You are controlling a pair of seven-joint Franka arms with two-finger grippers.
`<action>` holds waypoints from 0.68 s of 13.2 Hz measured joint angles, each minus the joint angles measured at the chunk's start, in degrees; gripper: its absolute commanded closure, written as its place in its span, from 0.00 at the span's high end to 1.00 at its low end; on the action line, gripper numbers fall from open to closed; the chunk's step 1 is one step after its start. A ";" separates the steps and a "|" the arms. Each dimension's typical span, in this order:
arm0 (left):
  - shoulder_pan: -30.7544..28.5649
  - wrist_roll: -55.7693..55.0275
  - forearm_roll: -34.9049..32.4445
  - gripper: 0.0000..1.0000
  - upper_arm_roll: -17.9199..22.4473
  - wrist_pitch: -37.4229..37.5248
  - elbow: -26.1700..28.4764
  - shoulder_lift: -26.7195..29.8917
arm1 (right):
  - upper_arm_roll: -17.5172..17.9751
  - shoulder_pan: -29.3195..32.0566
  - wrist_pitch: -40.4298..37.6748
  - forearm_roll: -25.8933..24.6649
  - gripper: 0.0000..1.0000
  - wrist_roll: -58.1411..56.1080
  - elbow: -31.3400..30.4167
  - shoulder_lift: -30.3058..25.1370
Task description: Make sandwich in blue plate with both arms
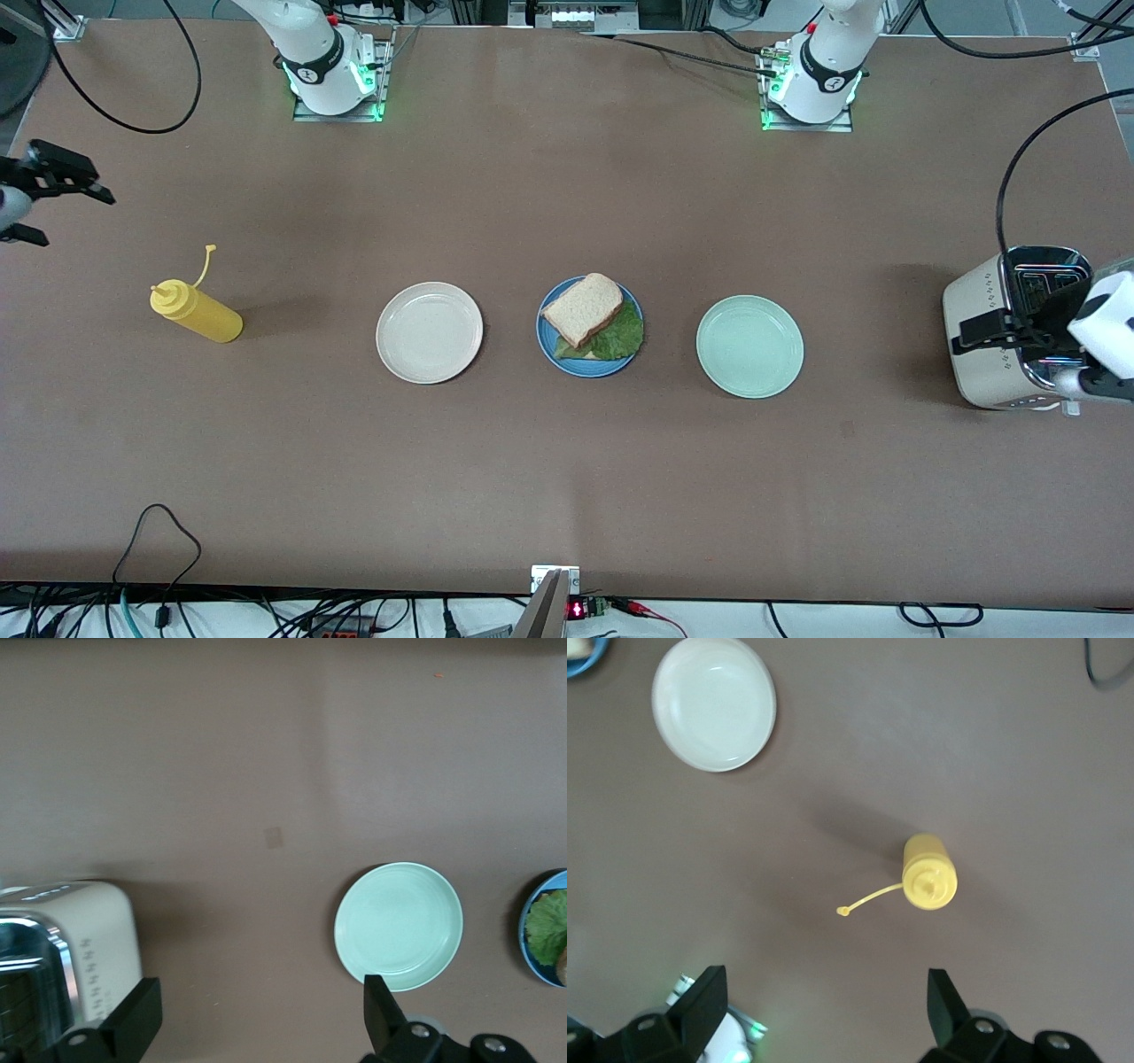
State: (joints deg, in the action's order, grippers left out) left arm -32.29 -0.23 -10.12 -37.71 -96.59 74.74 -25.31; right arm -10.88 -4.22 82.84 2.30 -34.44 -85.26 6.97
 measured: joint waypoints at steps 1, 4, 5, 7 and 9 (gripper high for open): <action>1.11 0.00 -0.13 1.00 1.73 0.66 -0.68 0.94 | 0.02 -0.93 0.39 -0.60 1.00 5.03 -0.21 0.01; 13.33 -0.06 2.24 1.00 16.75 2.88 -1.73 5.20 | 0.86 -2.08 3.89 -1.41 1.00 15.32 -0.22 -0.03; 19.04 -0.14 5.24 1.00 23.76 4.24 -1.81 6.91 | 1.26 -2.16 4.42 -1.42 1.00 20.12 -0.19 -0.04; 27.93 -0.15 9.64 1.00 35.27 6.83 -1.87 10.16 | 1.54 -2.24 4.58 -1.45 1.00 25.41 -0.15 -0.08; 31.16 -0.16 10.26 1.00 39.33 10.56 -1.50 13.45 | 1.53 -2.16 4.62 -1.67 1.00 26.73 -0.14 -0.08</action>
State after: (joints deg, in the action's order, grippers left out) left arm -1.13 -0.38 0.14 1.62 -86.04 73.24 -11.86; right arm -9.35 -6.38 87.47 0.63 -7.71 -85.40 6.89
